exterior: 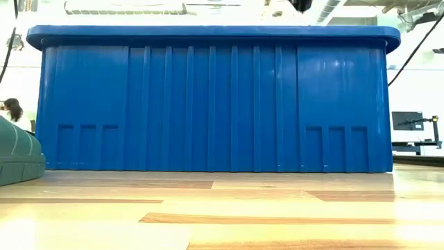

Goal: Pick and place slides into bin
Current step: Put the green slide into the blue bin

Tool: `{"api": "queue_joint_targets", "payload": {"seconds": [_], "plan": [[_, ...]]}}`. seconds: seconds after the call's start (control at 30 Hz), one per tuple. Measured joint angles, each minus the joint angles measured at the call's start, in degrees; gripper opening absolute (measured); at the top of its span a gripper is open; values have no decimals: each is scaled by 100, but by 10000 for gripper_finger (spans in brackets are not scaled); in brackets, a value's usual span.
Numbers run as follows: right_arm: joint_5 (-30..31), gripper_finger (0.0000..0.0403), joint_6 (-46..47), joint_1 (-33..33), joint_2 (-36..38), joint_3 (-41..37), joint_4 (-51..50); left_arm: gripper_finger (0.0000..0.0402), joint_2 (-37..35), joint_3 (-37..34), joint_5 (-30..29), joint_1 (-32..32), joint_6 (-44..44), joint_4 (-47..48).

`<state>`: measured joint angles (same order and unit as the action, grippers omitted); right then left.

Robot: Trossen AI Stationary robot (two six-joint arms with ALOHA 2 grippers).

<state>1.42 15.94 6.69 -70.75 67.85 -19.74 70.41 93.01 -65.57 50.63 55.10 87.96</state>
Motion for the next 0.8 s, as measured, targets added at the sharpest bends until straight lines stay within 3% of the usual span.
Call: {"api": "queue_joint_targets", "payload": {"seconds": [0.23,0.4,0.6,0.8], "plan": [[12,249,188,947,-154,8,1324,192,22,-303,1551,115,13,-199],[9,249,-195,1319,-159,1,1715,192,117,-653,1880,280,598,-654],[-5,249,-340,1655,41,0,1255,192,428,-955,2025,334,1366,-802],[122,249,-475,1872,290,0,404,192,992,-1082,2855,212,2030,-748]]}}
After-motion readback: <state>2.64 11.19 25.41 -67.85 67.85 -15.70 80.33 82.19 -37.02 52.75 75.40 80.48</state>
